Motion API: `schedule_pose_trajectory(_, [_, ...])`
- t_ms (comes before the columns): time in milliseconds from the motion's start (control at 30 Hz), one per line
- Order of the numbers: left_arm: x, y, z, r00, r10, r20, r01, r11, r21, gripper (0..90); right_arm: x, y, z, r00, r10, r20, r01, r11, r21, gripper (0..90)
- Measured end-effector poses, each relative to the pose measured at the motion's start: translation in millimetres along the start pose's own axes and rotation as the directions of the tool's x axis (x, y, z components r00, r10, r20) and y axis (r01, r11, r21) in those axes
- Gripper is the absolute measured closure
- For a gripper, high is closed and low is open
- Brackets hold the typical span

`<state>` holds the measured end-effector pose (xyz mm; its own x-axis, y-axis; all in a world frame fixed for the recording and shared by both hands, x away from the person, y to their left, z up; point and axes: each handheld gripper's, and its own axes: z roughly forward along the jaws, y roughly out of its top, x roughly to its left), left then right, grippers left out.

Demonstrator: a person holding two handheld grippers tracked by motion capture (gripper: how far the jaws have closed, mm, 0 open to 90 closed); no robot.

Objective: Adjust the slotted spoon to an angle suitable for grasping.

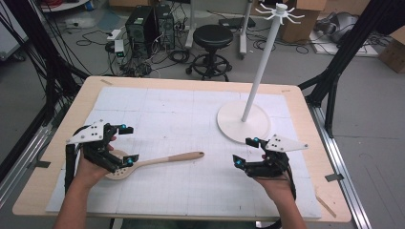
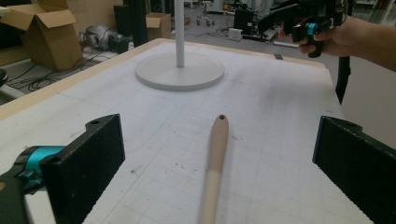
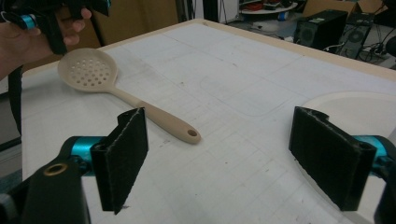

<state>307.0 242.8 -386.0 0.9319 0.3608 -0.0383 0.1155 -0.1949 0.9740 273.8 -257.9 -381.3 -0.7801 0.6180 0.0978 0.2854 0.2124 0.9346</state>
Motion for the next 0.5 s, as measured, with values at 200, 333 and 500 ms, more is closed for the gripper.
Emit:
schedule_pose_trajectory(200, [1.1,-0.9,4.1,1.0000,-0.001,0.007,0.001,0.9999,0.010,2.8,-7.8,-1.0,-11.0,0.9997,0.010,0.023,-0.010,1.000,-0.016,15.5])
schedule_pose_trajectory(333, [1.4,-0.7,4.8,1.0000,0.000,0.006,-0.001,0.9999,0.011,2.8,-14.0,-2.4,-17.2,0.9990,0.012,0.042,-0.011,1.000,-0.021,13.0])
schedule_pose_trajectory(500, [1.2,-0.7,5.8,1.0000,-0.001,0.009,0.000,0.9999,0.015,2.8,-19.9,-5.9,-23.8,0.9984,0.017,0.053,-0.016,1.000,-0.026,11.3])
